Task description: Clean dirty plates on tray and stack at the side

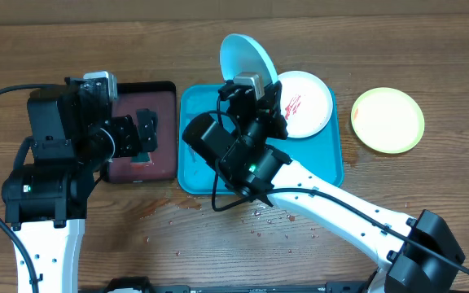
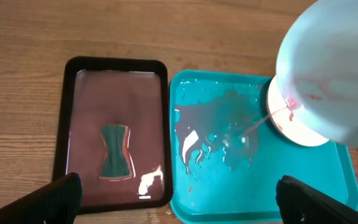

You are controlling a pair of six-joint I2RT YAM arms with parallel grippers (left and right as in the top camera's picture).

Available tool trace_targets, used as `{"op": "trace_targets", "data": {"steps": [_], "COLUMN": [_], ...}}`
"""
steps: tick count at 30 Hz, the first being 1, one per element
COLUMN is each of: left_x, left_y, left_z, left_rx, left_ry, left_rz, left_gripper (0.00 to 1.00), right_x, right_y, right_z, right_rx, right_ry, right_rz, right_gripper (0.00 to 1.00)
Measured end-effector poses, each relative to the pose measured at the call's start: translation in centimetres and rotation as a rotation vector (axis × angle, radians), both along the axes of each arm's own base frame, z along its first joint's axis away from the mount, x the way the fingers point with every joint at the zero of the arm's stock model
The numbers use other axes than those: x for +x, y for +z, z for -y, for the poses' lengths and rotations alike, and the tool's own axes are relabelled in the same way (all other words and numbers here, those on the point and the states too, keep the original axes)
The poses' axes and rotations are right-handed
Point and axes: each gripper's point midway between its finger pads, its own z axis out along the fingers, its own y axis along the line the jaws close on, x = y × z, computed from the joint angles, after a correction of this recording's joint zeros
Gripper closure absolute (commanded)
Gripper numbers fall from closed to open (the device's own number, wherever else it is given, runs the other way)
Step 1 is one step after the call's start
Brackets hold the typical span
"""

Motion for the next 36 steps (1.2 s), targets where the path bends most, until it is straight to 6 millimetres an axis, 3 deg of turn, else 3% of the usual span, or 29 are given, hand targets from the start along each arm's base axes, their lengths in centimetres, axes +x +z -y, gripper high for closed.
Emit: {"op": "trace_targets", "data": {"steps": [12, 17, 22, 25, 30, 36], "left_x": [-0.2, -0.3, -0.4, -0.4, 0.4, 0.7], "left_y": [-0.2, -0.5, -1.6, -3.0, -7.3, -12.5], "left_z": [0.0, -0.9, -2.0, -2.3, -2.5, -2.6], "left_rx": [0.007, 0.049, 0.098, 0.11, 0.117, 0.109], "left_ry": [-0.004, 0.029, 0.066, 0.075, 0.08, 0.093], "left_rz": [-0.009, -0.022, -0.048, -0.081, -0.167, -0.279], "left_gripper": [0.0, 0.0, 0.0, 0.0, 0.02, 0.05], "right_x": [-0.1, 0.1, -0.2, 0.5, 1.9, 2.4], "right_y": [-0.1, -3.4, -7.6, -9.6, -11.8, -14.5], "right_z": [-0.3, -2.1, -3.7, -3.8, -3.0, -2.8], "right_rx": [-0.038, 0.036, 0.296, 0.481, 0.713, 0.835], "right_ry": [0.017, 0.151, 0.234, 0.243, 0.235, 0.212], "right_rz": [-0.031, -0.182, -0.338, -0.426, -0.551, -0.658], "right_gripper": [0.96, 0.96, 0.96, 0.96, 0.96, 0.96]}}
